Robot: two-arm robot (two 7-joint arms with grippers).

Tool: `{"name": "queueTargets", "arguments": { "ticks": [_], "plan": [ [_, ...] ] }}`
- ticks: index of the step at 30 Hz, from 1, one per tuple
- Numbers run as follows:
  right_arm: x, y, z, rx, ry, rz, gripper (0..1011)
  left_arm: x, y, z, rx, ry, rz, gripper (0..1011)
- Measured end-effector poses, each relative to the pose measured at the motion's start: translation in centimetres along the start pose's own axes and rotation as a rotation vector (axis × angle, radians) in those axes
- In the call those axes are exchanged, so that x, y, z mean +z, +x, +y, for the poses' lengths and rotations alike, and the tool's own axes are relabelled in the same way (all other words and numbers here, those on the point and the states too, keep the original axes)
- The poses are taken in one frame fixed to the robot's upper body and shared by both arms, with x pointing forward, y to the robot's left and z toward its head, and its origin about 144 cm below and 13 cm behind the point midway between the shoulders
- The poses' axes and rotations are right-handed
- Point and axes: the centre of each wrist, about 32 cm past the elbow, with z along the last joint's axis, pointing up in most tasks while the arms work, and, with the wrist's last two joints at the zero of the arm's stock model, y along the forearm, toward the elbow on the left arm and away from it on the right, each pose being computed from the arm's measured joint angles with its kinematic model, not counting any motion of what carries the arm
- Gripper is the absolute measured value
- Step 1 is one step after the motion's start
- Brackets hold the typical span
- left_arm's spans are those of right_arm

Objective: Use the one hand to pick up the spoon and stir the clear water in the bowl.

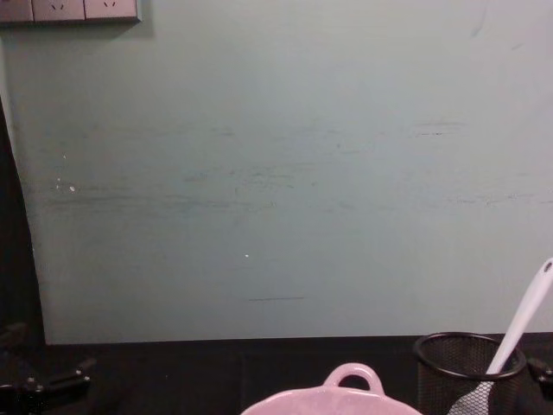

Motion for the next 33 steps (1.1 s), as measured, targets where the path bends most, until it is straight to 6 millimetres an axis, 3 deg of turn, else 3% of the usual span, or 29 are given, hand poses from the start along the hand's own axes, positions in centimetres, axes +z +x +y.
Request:
{"name": "queueTargets", "arguments": {
  "ticks": [33],
  "plan": [
    [0.0, 0.0, 0.0, 0.0, 0.0, 0.0, 1003, 0.0, 0.0, 0.0, 0.0, 0.0, 0.0, 1011]
  ]
}}
